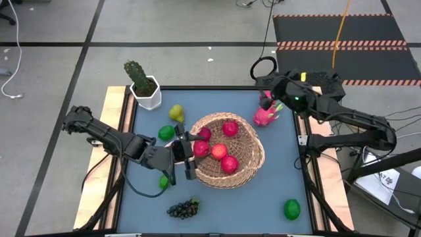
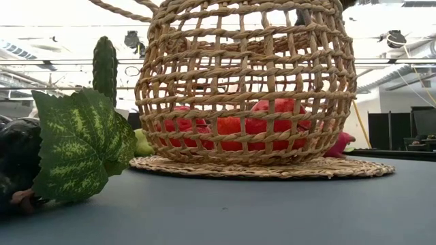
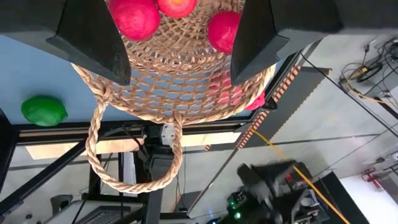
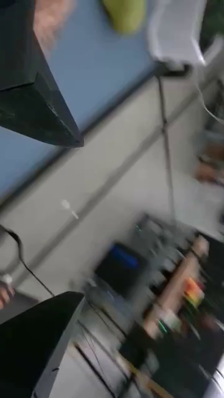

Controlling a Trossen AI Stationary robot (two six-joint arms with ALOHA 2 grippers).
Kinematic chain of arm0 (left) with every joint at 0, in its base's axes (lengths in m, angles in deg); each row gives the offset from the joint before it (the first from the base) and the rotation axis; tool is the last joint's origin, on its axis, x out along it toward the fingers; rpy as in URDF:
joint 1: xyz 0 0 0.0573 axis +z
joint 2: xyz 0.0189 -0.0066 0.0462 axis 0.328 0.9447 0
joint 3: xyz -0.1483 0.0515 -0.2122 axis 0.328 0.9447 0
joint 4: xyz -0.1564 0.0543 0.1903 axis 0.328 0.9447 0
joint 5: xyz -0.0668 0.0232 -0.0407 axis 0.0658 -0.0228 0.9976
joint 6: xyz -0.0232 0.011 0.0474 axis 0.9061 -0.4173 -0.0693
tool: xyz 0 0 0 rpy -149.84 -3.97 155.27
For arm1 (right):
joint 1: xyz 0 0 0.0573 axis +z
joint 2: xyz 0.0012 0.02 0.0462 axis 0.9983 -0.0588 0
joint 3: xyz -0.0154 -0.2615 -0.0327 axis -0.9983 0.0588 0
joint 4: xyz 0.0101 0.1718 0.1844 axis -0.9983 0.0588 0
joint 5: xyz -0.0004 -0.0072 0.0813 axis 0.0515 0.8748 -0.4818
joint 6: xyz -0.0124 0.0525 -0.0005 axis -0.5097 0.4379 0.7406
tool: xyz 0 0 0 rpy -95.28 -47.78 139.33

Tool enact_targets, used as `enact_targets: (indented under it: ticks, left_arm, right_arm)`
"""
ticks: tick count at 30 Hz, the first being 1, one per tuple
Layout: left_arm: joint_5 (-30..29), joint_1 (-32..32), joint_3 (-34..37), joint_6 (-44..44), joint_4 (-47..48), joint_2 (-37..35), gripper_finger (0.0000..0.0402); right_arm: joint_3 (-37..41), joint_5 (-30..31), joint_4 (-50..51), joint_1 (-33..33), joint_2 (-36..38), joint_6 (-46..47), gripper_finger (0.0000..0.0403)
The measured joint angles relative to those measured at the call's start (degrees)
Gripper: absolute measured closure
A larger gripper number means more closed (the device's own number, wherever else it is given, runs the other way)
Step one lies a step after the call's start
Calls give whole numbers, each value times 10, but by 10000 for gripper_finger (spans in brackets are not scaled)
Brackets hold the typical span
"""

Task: Build produce basket
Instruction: Put the red bell pepper into the brown basket

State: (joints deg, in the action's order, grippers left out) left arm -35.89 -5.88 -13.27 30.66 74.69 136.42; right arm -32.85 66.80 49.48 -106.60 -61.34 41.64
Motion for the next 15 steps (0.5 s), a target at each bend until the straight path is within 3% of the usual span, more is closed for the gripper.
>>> enact_targets:
  ticks: [8, 15]
  left_arm:
    - [0, -1, 0, -2, 6, 0, 128]
    - [0, -1, 0, -2, 6, 0, 128]
  right_arm:
    - [-15, -184, -2, -144, -31, 32, 12]
    - [-16, -315, 26, -260, -113, 24, 12]
